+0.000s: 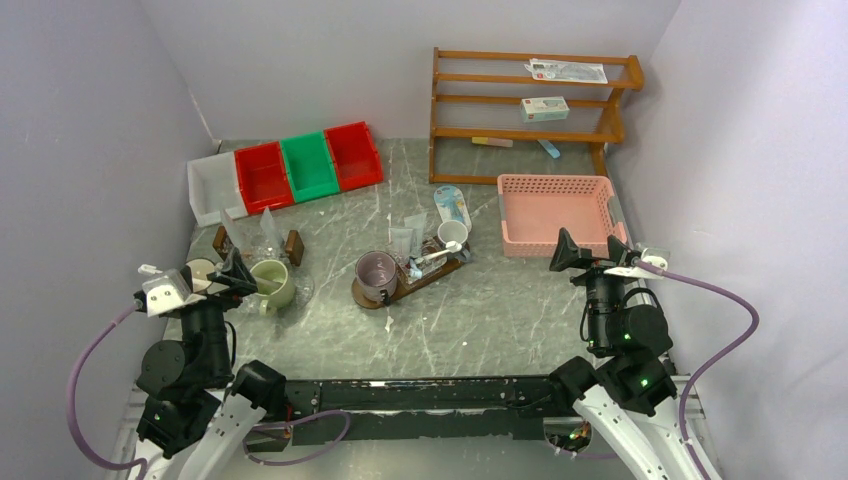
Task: Prepare toiletry sets of a toothbrush and toothpaste on the tray
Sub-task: Reset both arms
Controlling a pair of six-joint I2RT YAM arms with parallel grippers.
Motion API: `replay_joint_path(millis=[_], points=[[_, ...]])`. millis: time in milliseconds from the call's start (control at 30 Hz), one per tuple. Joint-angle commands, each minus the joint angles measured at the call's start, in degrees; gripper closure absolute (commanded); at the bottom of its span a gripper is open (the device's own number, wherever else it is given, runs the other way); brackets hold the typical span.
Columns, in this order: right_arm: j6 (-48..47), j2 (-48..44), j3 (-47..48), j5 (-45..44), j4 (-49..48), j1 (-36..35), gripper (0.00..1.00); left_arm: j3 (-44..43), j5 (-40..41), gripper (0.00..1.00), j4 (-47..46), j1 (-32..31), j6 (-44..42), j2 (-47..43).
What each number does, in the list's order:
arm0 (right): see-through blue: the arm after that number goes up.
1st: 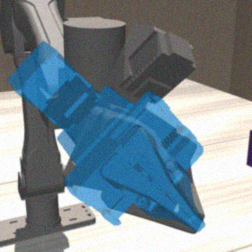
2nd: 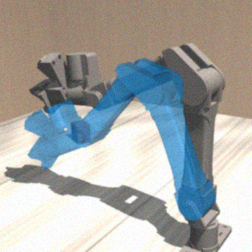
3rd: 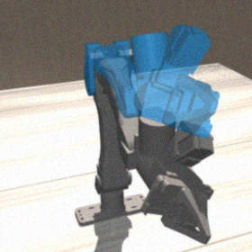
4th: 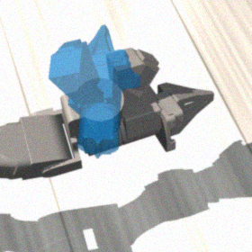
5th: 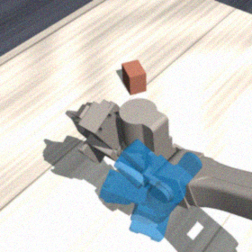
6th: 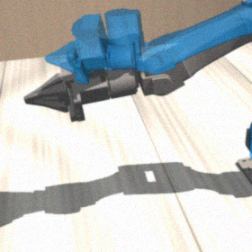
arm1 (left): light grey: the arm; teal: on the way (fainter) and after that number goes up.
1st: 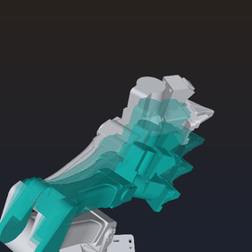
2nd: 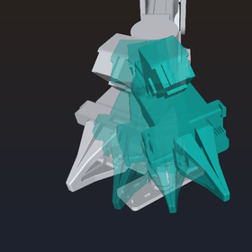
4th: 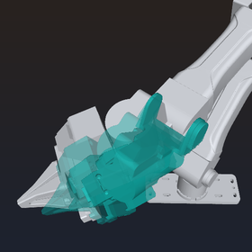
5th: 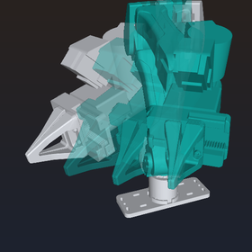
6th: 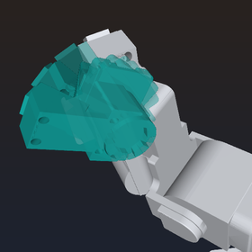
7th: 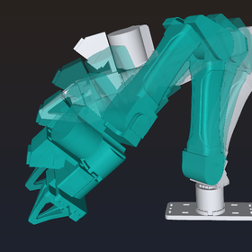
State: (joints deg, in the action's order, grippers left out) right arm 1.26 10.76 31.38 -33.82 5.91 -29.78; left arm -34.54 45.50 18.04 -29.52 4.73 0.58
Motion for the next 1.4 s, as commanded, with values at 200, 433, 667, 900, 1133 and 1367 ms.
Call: replay_joint_path(millis=[200, 433, 667, 900, 1133, 1367], points=[[-0.3, -0.5, 0.1, 0.5, 0.9, 0.3, 0.00, 0.0, -0.6, 0.03, -0.5, -0.3, -0.3, -0.5], [0.1, -0.8, 0.2, 0.1, 0.8, 0.3, 0.00, -0.2, -1.2, 0.03, -0.5, -0.3, -0.2, -0.4], [2.1, 1.4, 2.1, -0.6, 1.9, 0.2, 0.00, -0.4, -1.2, 0.03, -0.2, -0.3, 0.3, -0.4], [3.7, 6.1, 4.8, -1.5, 3.0, 0.2, 0.00, -0.6, -1.2, 0.03, 0.1, -0.2, 0.5, -0.4], [6.8, 9.4, 6.2, -4.3, 4.7, 0.2, 0.00, -0.6, -1.2, 0.03, 0.2, -0.3, 0.5, -0.5], [9.1, 11.3, 6.7, -4.1, 6.7, 0.2, 0.00, -0.3, -1.7, 0.03, -0.4, -0.3, 0.2, -0.4]])
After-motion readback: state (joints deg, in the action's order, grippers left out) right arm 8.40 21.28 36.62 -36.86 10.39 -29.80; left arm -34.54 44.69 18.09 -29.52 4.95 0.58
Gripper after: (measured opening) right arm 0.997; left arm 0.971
